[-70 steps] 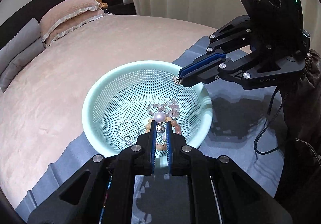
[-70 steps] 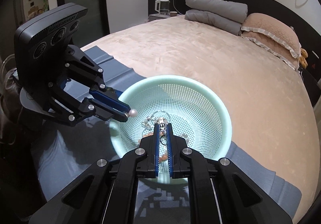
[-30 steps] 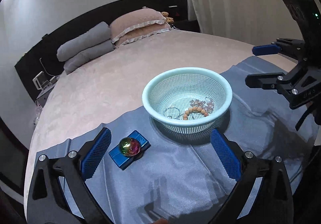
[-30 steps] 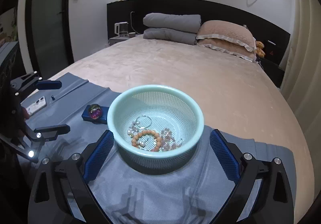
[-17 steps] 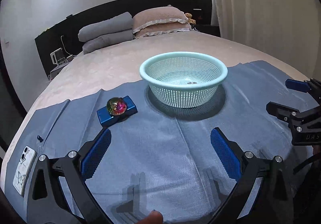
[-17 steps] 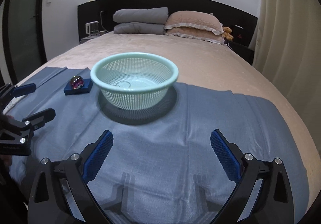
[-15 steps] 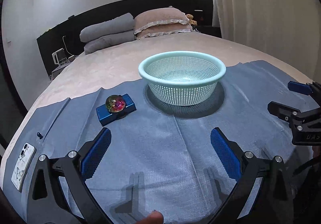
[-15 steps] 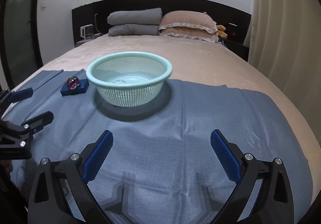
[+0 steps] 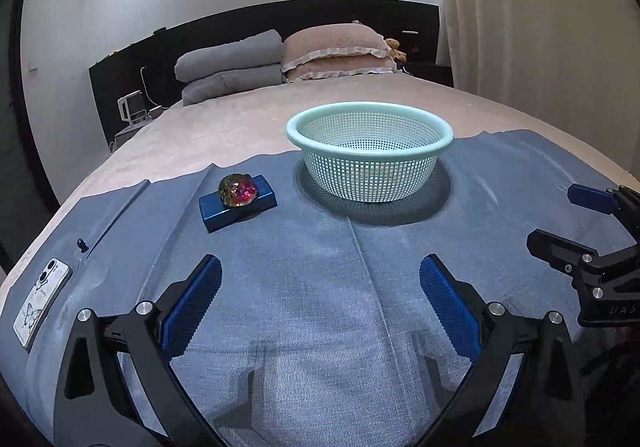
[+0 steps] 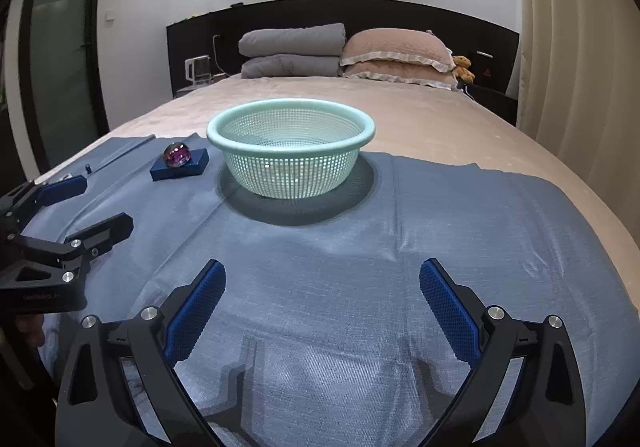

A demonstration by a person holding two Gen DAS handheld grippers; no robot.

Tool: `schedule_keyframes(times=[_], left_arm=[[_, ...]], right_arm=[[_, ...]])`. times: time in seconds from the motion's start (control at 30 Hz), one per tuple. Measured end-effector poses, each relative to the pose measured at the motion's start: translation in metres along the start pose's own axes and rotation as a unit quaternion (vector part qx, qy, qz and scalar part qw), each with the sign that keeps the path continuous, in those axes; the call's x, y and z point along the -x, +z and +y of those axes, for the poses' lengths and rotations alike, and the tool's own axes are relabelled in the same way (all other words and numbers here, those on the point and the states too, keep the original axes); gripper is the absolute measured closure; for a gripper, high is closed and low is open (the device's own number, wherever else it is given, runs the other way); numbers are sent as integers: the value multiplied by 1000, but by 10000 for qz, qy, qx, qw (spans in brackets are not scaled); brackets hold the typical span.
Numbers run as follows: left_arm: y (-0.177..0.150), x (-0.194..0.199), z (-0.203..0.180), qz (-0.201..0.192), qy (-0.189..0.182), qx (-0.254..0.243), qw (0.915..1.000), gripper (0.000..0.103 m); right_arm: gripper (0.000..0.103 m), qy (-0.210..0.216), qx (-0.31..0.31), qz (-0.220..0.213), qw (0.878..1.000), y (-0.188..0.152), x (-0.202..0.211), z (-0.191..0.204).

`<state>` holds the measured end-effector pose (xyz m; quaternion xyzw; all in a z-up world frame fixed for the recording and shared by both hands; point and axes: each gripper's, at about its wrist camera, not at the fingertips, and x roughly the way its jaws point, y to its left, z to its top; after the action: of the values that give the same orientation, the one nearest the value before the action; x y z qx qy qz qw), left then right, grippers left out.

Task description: Organize jewelry

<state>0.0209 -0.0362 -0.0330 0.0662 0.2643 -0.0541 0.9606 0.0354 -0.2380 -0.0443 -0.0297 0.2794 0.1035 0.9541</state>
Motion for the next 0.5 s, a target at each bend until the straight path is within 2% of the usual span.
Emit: schedule_keyframes(times=[0.13, 0.5], left_arm=[[-2, 0, 2, 21, -18, 76, 10000, 6], [-8, -2, -2, 138, -81, -91, 9998, 6]], right_arm=[[10, -26, -20, 43, 10000, -2, -2, 0], [10, -90, -114, 112, 9998, -6, -6, -5]])
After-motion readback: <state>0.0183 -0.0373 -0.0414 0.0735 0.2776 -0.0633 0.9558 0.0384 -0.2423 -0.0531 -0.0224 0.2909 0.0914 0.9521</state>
